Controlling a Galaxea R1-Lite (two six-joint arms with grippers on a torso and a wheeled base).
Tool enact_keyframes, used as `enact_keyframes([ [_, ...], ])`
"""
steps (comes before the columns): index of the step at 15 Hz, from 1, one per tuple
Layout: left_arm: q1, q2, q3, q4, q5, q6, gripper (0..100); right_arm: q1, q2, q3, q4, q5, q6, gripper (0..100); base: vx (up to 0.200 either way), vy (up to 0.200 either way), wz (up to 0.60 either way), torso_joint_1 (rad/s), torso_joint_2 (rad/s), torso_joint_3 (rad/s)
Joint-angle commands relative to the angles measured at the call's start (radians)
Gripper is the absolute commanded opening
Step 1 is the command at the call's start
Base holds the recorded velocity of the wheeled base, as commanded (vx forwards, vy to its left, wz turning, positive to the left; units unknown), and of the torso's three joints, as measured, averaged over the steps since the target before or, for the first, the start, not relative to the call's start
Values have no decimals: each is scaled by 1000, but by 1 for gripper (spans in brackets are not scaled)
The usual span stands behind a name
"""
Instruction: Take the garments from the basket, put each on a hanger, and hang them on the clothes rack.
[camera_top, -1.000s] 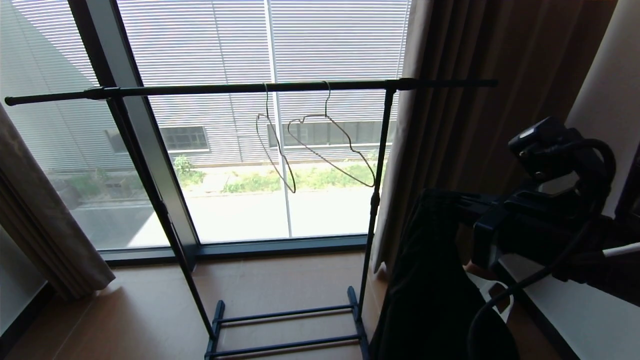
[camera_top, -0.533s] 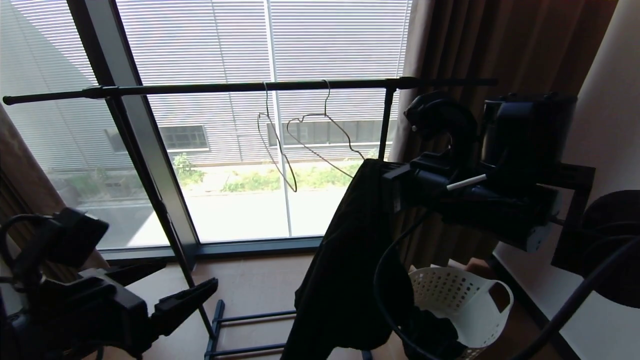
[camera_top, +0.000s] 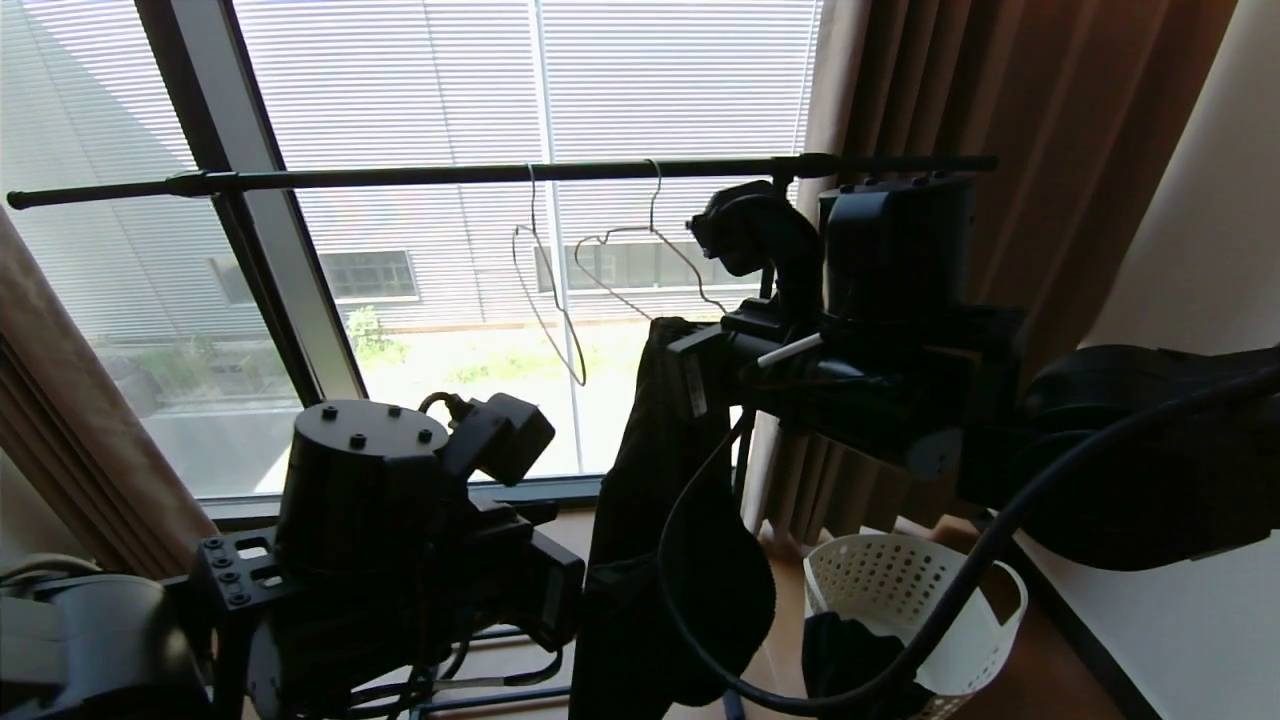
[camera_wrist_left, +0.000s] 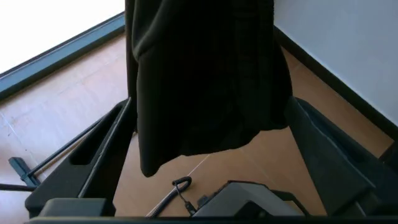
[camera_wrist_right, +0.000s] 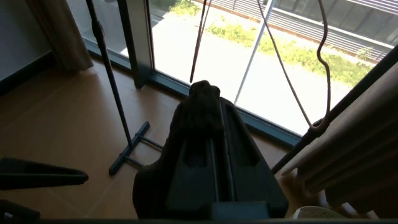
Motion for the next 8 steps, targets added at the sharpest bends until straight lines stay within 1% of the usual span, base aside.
enact_keyframes([
  [1,-47,96,-35,-1,15,-10,100,6,16,-5,1,-1,0,0,0,0,0,0,0,0],
  [2,-63,104,-49,-4,19,-27,100,7,13,-7,2,-4,0,0,0,0,0,0,0,0],
  [3,-64,110,-57,-10,19,-29,100,9,13,-8,2,-9,0,0,0,0,0,0,0,0],
  [5,-67,144,-95,-29,48,-33,100,22,13,-4,1,-16,0,0,0,0,0,0,0,0],
  [8,-79,139,-94,-29,53,-36,100,29,17,-17,-1,-35,0,0,0,0,0,0,0,0],
])
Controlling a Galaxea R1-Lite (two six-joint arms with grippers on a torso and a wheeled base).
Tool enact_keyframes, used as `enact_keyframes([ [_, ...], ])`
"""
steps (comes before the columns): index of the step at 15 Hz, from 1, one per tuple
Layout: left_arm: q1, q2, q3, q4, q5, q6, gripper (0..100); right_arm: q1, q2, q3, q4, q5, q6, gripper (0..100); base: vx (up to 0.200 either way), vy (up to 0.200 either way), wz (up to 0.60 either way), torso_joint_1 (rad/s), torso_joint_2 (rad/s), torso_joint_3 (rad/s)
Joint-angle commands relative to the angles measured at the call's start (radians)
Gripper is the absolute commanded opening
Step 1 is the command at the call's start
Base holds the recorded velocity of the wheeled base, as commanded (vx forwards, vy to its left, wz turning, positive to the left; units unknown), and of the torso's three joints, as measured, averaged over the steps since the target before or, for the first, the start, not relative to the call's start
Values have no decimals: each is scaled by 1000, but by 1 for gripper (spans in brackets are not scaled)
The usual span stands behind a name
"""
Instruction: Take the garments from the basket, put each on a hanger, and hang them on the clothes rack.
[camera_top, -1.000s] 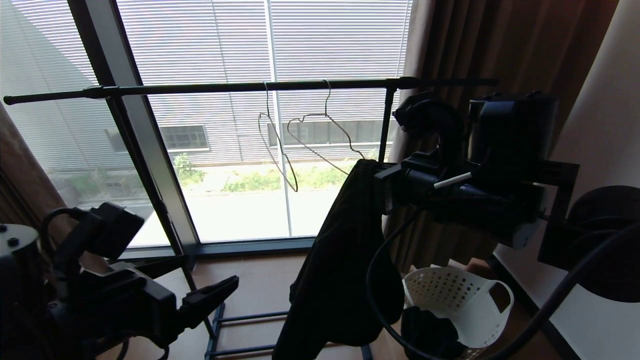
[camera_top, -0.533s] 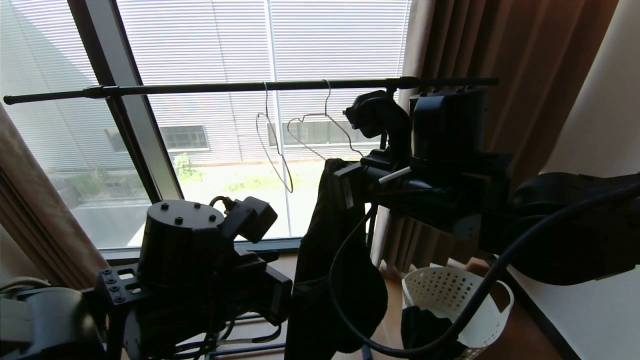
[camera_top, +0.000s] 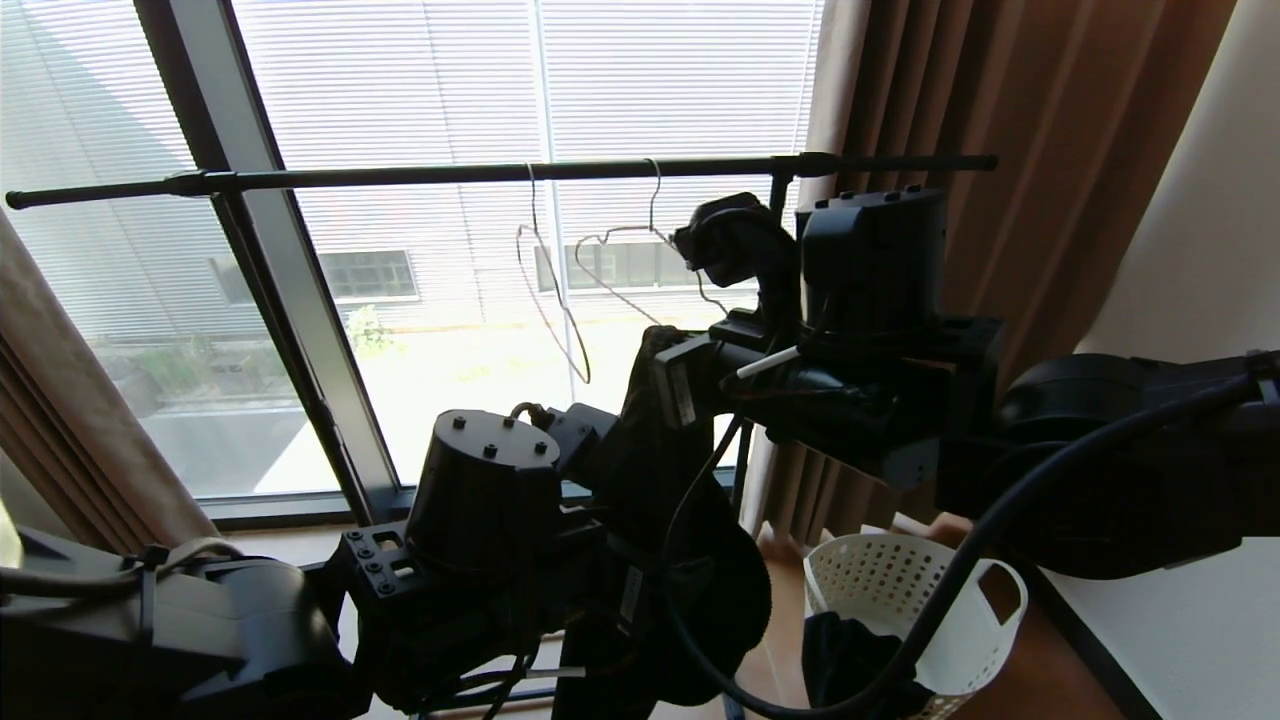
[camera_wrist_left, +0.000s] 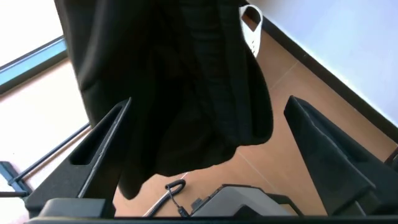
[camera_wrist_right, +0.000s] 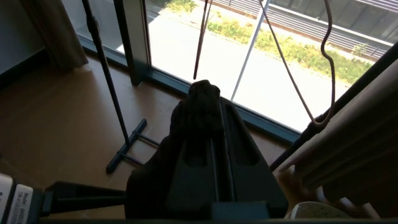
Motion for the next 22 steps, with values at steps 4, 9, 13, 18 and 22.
enact_keyframes([
  [4,-3,57,-28,0,84,-1,100,9,-12,-14,-2,-6,1,0,0,0,0,0,0,0],
  [9,32,145,-71,-14,152,1,100,18,-50,-11,-14,-115,42,0,0,0,0,0,0,0],
  [13,32,142,-29,-14,181,-1,100,-20,-98,1,-16,-138,72,0,0,0,0,0,0,0],
  [18,40,129,46,-14,190,1,100,-115,-161,53,-17,-138,128,0,0,0,0,0,0,0],
  [22,46,34,55,-14,212,-2,0,-192,-197,156,-79,-132,133,0,0,0,0,0,0,0],
])
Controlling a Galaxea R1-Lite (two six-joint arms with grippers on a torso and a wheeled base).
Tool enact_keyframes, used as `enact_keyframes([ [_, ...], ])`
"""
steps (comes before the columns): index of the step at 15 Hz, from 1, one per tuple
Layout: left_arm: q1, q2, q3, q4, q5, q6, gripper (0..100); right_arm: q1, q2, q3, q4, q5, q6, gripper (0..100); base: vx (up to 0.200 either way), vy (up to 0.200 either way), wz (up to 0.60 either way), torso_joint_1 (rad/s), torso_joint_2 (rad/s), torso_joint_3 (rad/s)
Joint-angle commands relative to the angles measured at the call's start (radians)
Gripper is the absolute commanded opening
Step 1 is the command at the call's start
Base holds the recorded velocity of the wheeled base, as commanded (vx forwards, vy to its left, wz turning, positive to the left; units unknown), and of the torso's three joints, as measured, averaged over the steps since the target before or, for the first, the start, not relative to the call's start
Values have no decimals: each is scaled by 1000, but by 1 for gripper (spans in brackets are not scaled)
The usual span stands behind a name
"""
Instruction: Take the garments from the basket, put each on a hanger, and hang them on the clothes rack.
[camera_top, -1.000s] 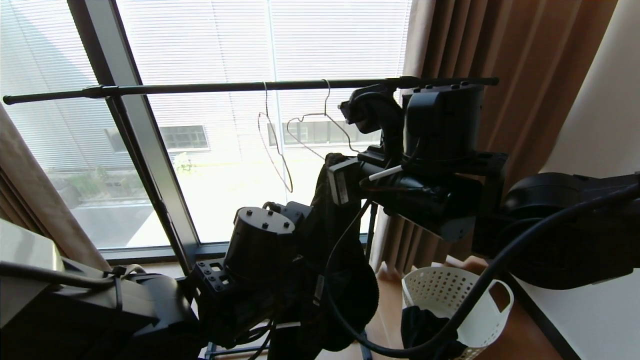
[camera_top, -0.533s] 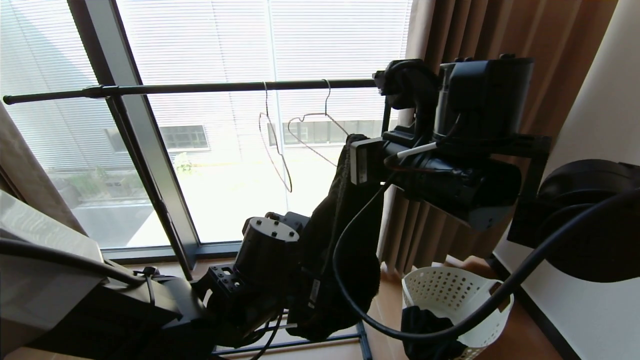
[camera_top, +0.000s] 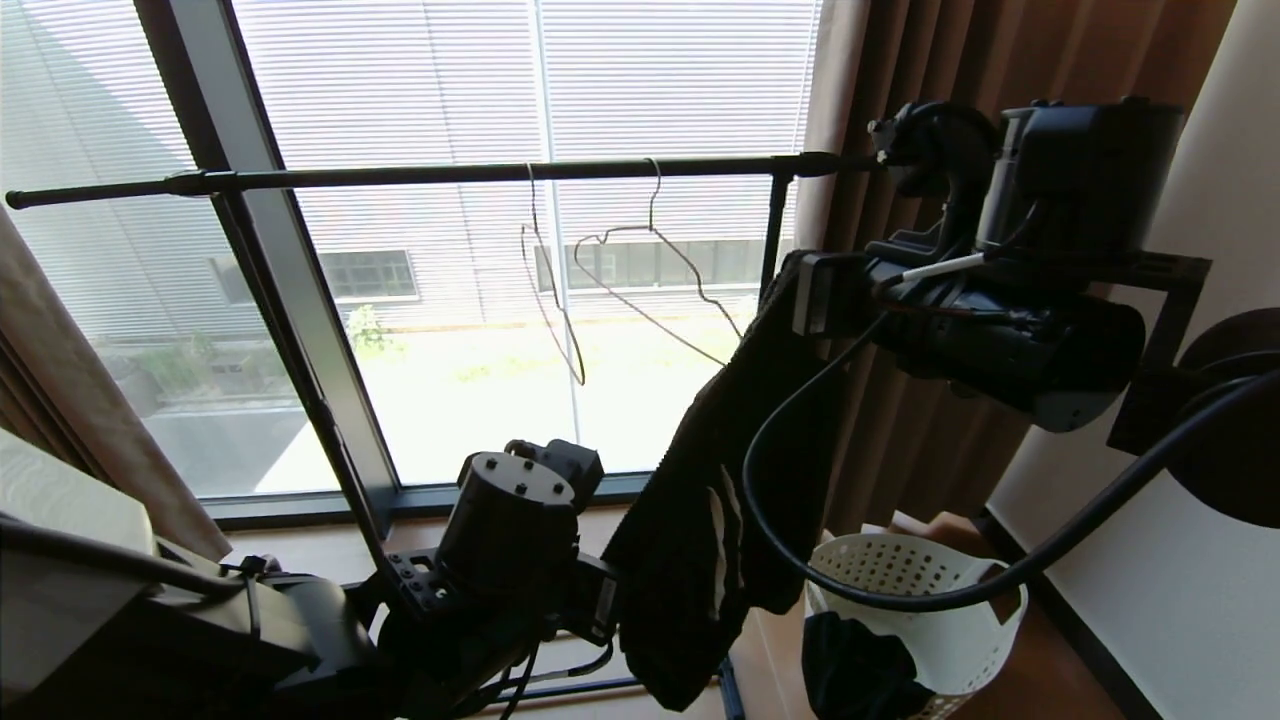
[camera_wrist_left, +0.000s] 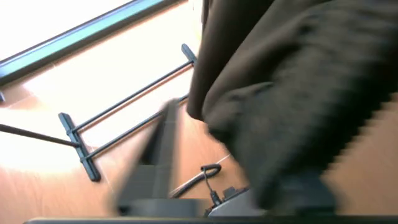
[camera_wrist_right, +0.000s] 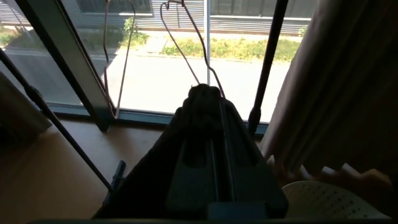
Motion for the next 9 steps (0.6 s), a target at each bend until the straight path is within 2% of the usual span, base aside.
enact_keyframes([
  [1,7,-76,8,3,2,-2,0,-41,-52,110,-72,4,-2,0,0,0,0,0,0,0],
  [3,28,-131,3,12,5,-1,0,-62,-115,257,-131,35,-7,0,0,0,0,0,0,0],
  [6,128,-209,-20,138,-4,-20,0,-77,-259,447,-131,183,-38,0,0,0,0,0,0,0],
  [7,136,-218,-35,147,-21,-48,0,-77,-295,501,-131,237,-68,0,0,0,0,0,0,0],
  [9,145,-246,-60,167,-101,-53,0,-77,-312,554,-131,320,-108,0,0,0,0,0,0,0],
])
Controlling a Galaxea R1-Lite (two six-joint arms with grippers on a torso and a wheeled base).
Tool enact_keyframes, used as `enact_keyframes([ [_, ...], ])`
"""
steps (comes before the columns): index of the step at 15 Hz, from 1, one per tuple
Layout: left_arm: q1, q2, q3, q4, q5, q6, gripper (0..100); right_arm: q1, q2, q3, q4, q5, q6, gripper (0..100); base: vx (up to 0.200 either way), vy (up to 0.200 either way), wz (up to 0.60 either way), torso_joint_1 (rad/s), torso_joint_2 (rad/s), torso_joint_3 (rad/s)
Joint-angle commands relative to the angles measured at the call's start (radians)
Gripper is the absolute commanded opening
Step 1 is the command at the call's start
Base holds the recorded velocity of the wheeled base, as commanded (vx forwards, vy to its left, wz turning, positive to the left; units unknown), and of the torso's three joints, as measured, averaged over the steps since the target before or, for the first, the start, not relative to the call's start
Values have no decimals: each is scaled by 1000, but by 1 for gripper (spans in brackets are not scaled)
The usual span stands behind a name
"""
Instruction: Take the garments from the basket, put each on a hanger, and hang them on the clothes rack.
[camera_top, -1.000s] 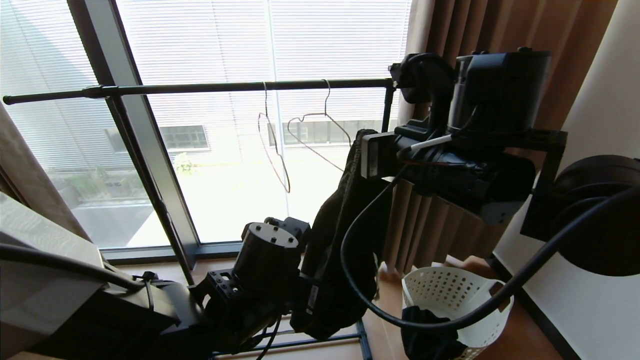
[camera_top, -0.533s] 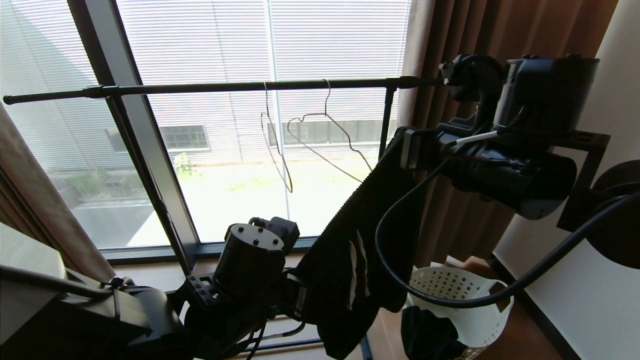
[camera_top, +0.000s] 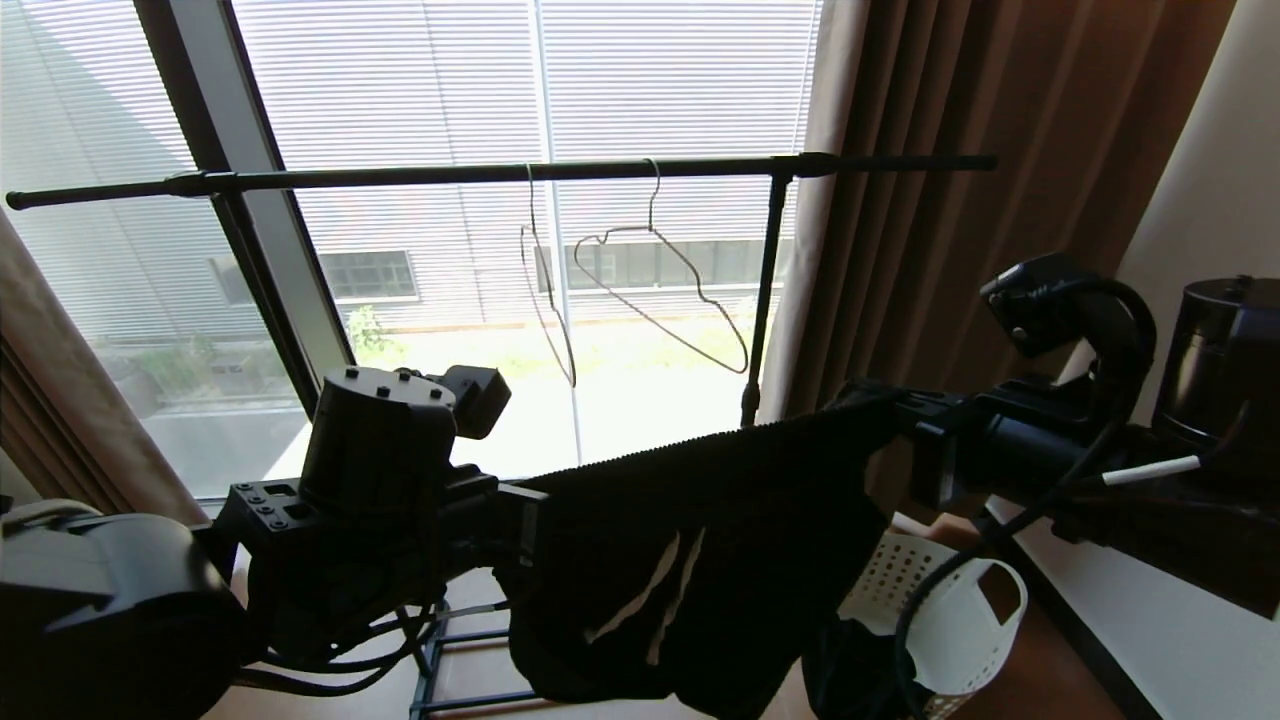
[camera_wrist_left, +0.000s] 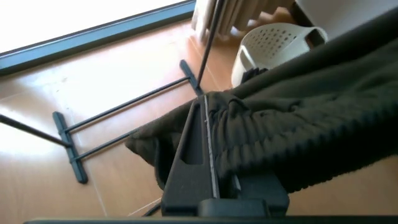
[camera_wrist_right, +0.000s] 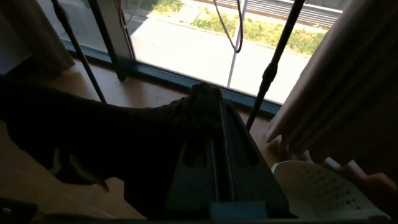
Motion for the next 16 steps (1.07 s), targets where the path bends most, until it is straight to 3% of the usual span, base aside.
enact_keyframes([
  [1,11,-47,-25,9,-19,-4,0,0,-59,59,1,28,-12,0,0,0,0,0,0,0],
  [4,10,-123,-40,117,-68,-17,0,13,-45,100,-2,35,-5,0,0,0,0,0,0,0],
  [5,7,-156,-63,184,-99,-54,0,27,-28,103,-4,33,6,0,0,0,0,0,0,0],
  [10,13,-292,-79,460,-199,-77,0,59,64,11,-42,25,23,0,0,0,0,0,0,0],
  [14,10,-318,-23,480,-230,-109,0,59,109,-17,-102,36,49,0,0,0,0,0,0,0],
  [16,14,-324,-13,462,-288,-109,0,56,118,8,-145,68,49,0,0,0,0,0,0,0],
])
